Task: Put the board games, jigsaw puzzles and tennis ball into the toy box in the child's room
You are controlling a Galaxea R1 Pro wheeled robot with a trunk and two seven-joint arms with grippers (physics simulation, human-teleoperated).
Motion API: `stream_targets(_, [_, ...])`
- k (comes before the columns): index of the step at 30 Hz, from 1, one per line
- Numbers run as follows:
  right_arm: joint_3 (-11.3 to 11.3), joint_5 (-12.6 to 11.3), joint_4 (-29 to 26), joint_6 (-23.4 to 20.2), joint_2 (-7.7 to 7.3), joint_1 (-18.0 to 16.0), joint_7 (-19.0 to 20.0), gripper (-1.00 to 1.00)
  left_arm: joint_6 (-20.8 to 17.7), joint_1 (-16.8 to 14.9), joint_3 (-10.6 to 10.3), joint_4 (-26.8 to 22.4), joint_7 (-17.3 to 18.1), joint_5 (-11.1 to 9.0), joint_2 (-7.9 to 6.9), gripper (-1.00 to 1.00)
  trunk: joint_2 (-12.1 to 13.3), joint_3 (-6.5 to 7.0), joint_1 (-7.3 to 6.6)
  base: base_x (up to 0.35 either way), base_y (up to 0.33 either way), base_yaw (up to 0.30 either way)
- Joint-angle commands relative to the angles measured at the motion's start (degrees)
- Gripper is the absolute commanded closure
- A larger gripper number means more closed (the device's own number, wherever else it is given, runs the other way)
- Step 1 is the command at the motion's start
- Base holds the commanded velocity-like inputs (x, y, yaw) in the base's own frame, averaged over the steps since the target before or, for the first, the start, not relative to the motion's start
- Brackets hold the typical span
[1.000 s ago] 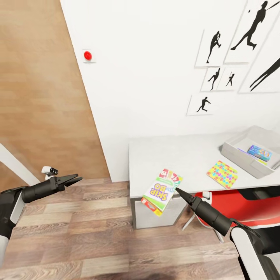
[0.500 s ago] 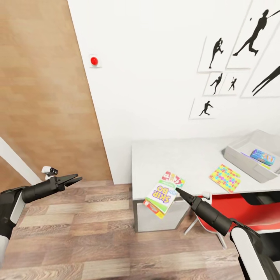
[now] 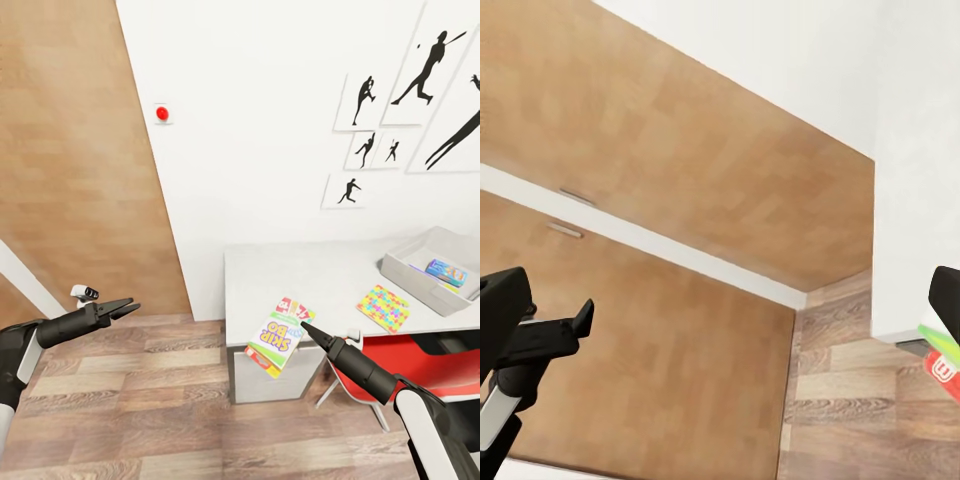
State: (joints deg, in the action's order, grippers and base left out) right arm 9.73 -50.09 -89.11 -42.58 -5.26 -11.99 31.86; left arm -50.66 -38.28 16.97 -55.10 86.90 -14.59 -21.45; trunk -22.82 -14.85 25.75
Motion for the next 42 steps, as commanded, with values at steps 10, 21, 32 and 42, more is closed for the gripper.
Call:
stream_targets(10, [0.0,-0.2,0.0,-0.4,0.07,0.0,0.0,-1.00,-0.6,0.0,0.0,0.0,0.5,0.0,0.00,-1.00,-0.1,0.85,0.03,0.000,0.000,-0.002])
stream_targets(21, [0.0,-0.2,-0.1,-0.4,0.07,0.0,0.1,-1.00,-0.6,0.0,0.0,0.0,0.5,0.0,0.00,-1.00,-0.1,1.90,0.03,0.000,0.000,0.035])
stream_targets(32, [-0.2,-0.2,-0.1,-0.3,0.08,0.0,0.0,-1.00,-0.6,0.0,0.0,0.0,0.5,0.0,-0.09,-1.00,-0.1,2.95,0.03,0.000,0.000,0.061])
stream_targets(42, [-0.2,-0.2,-0.1,-0.3,0.08,0.0,0.1,-1.00,-0.6,0.0,0.0,0.0,0.5,0.0,0.00,-1.00,-0.1,3.91,0.03,0.000,0.000,0.062])
